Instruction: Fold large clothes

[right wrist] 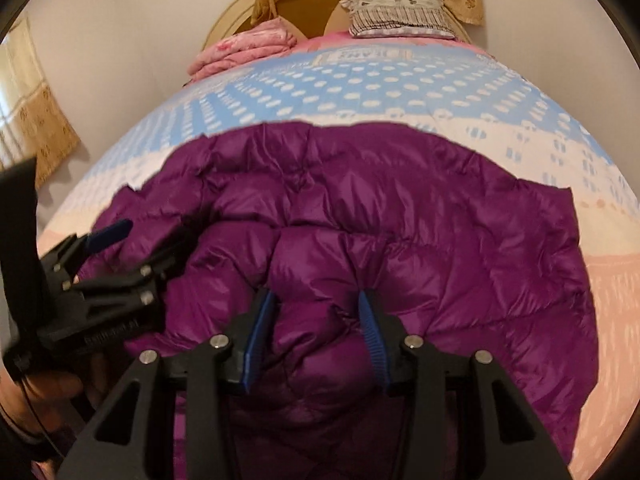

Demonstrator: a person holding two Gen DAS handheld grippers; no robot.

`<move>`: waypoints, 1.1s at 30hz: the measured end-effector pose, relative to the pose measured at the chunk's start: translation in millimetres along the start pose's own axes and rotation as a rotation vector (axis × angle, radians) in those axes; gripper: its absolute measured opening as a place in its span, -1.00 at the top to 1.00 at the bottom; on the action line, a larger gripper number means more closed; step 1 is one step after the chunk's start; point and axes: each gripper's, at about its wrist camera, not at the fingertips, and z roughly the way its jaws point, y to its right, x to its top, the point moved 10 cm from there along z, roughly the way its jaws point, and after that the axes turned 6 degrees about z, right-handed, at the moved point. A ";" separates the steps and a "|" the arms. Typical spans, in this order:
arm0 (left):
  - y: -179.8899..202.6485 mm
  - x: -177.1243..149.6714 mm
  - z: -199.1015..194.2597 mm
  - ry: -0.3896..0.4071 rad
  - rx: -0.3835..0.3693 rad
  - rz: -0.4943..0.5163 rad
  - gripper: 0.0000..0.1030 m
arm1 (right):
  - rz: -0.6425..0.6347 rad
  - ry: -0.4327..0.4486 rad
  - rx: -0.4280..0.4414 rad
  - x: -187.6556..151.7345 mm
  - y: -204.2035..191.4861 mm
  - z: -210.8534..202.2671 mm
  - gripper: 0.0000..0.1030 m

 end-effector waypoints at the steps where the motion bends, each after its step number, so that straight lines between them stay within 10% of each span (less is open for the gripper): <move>1: 0.4 -1.2 2.0 -0.007 -0.002 0.000 -0.84 | -0.004 -0.001 -0.002 -1.5 1.6 0.9 0.08; 33: 9.7 -10.6 13.3 -0.060 0.083 0.062 -0.98 | -0.037 0.027 -0.037 -9.3 2.1 11.4 0.08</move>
